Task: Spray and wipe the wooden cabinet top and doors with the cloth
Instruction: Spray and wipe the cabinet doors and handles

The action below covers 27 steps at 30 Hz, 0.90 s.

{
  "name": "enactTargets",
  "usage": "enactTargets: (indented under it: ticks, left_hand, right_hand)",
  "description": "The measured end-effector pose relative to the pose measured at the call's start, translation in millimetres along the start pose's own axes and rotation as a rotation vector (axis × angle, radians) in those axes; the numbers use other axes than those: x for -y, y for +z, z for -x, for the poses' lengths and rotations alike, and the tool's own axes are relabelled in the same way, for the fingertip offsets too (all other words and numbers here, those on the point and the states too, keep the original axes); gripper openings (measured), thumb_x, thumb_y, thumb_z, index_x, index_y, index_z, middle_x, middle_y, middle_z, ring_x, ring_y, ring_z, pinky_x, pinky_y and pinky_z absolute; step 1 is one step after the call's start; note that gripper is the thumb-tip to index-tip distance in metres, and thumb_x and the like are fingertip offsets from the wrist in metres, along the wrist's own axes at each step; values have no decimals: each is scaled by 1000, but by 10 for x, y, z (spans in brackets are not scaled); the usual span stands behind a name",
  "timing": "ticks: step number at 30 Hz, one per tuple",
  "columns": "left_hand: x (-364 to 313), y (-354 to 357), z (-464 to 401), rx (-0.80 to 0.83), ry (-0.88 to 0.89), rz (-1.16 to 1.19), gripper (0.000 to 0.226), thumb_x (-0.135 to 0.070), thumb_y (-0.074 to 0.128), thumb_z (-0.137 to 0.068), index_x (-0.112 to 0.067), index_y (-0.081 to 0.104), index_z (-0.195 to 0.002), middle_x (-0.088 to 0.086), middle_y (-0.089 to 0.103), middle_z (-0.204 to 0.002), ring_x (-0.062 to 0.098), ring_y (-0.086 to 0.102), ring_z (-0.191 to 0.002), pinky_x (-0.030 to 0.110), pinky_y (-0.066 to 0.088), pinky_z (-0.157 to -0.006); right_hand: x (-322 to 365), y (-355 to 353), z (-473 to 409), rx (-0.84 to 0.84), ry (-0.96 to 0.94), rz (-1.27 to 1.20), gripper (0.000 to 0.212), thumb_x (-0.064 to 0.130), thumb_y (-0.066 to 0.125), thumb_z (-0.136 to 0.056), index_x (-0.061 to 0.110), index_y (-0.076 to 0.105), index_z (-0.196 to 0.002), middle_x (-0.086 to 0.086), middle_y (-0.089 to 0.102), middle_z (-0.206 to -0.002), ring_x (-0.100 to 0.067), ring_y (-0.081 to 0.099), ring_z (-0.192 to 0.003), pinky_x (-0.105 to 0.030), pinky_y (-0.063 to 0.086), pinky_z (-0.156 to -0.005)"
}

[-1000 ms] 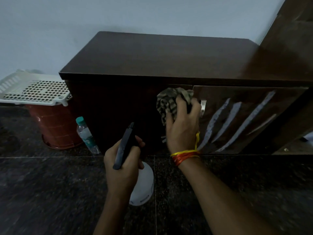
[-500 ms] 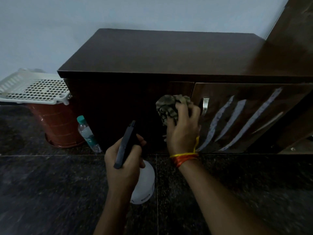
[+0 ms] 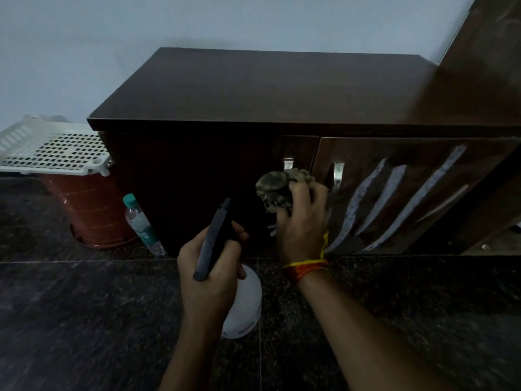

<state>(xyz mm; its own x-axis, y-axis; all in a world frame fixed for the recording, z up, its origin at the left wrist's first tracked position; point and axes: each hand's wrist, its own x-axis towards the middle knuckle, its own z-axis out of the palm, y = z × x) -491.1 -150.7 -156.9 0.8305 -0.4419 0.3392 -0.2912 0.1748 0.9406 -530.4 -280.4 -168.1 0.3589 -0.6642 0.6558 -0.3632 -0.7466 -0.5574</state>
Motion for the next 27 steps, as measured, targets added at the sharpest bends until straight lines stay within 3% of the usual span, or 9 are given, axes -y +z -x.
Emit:
enactTargets:
  ticks: [3,7,11,14,19,21,24,27]
  left_hand:
    - [-15,6,-2,-10,7,-6,17,-2,48,-80,7,62,-76,32,47,-52,38,50,-55,24,45,-51]
    - [-15,52,-20,2,27,-25,17,-1,48,-80,3,63,-74,27,48,-48,35,49,-47,33,45,-50]
    - [-11,65,-3,24,28,3,14,-7,53,-80,3,60,-73,24,49,-51,32,52,-53,29,46,-53]
    - [5,84,10,29,7,2,14,-3,49,-82,2,61,-77,21,49,-52,29,51,-53,27,46,-53]
    - [-4,106,-20,8,21,-4,16,-2,47,-82,0,59,-71,24,48,-53,31,50,-52,25,45,-52]
    - [7,103,-33,19,29,-10,16,-2,47,-82,2,61,-75,29,50,-56,32,48,-49,23,44,-51]
    - [17,93,-20,22,37,2,16,-1,46,-83,5,60,-75,32,49,-57,35,49,-53,24,44,-53]
    - [62,73,7,23,18,-1,17,-2,47,-83,7,61,-77,31,51,-59,35,50,-53,23,45,-53]
  right_hand:
    - [71,-61,-126,3,47,-38,29,7,66,-75,13,50,-98,-13,51,-106,-30,56,-88,-31,47,-68]
    - [162,-84,-302,-68,199,-14,32,15,74,-75,14,54,-100,-6,55,-104,-20,53,-90,-13,26,-64]
    - [-30,29,-27,11,60,-52,42,0,68,-71,15,45,-103,-15,51,-107,-26,54,-93,-24,42,-71]
    - [-121,15,-5,25,57,-99,45,-6,64,-70,18,43,-102,-19,51,-107,-20,47,-92,-14,34,-76]
    - [133,-173,-343,-195,-4,-111,38,1,69,-77,5,63,-115,-23,47,-120,-19,44,-108,-9,33,-93]
    - [186,-213,-493,-251,-39,-112,38,5,67,-80,5,62,-118,-21,48,-119,-22,48,-107,-15,40,-92]
    - [103,-170,-361,-147,-80,-52,46,-3,65,-78,7,58,-122,-19,52,-117,-26,51,-107,-29,47,-88]
    - [-129,-43,-64,-49,-51,-54,39,1,59,-82,6,56,-121,-21,53,-119,-26,48,-107,-39,51,-84]
